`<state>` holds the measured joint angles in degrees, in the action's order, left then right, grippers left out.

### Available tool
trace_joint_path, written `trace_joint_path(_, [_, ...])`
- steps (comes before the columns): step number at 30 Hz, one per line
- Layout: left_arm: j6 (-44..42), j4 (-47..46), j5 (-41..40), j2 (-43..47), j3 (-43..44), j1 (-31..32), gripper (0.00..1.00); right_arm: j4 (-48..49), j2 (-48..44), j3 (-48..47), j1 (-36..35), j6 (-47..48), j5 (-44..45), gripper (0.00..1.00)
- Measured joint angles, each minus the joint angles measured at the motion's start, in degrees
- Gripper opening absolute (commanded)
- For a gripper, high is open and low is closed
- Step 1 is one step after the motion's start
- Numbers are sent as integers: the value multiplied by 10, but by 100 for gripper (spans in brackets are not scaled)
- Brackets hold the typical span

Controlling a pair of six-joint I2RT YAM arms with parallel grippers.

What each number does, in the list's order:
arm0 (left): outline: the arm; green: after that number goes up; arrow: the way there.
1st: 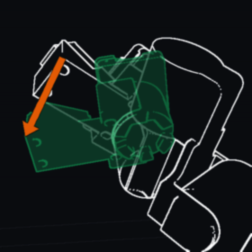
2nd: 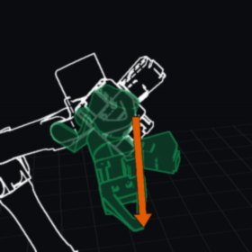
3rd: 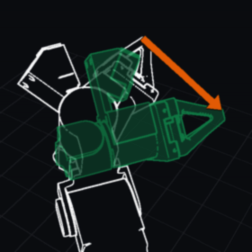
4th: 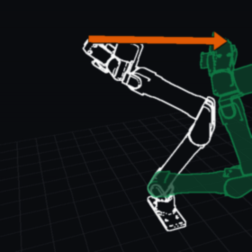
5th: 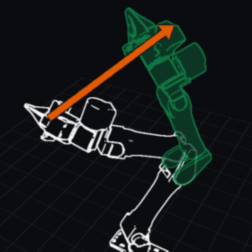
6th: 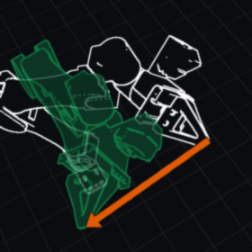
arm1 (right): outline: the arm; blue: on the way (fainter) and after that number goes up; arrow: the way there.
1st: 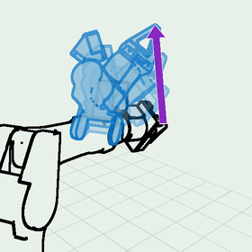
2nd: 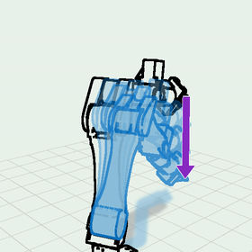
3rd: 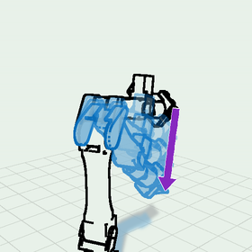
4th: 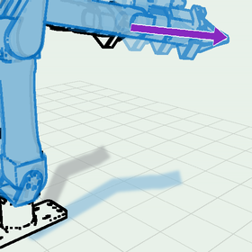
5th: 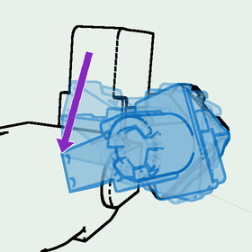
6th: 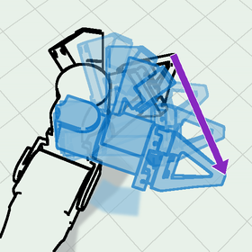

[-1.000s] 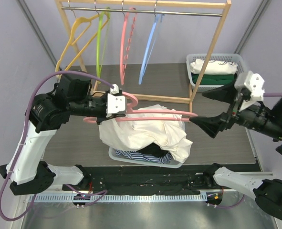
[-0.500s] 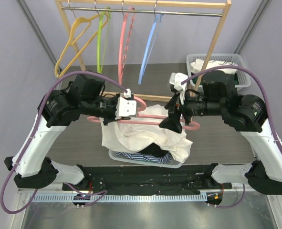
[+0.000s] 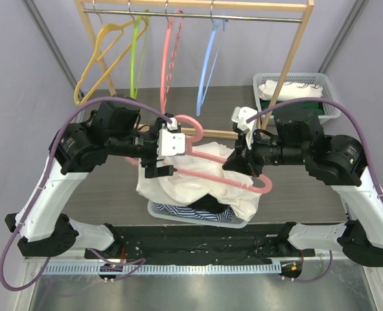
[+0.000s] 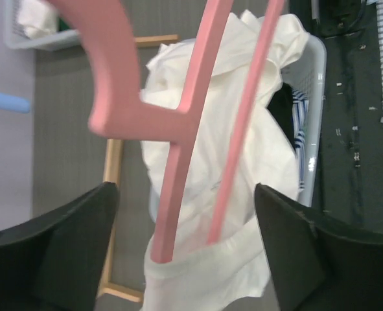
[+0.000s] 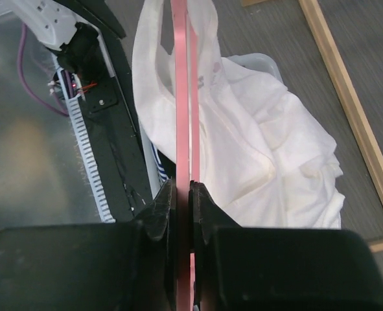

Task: Remove the tank top from the hanger

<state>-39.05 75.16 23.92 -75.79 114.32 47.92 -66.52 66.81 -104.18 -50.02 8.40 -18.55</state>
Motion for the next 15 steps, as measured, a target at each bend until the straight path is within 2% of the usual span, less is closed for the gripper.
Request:
trace_joint_path(8, [42, -117, -137, 53, -7, -3, 100, 2, -71, 10, 3, -45, 50, 1])
trace_joint_path(15, [96, -162, -171, 161, -143, -21, 100, 8, -115, 10, 3, -69, 54, 1])
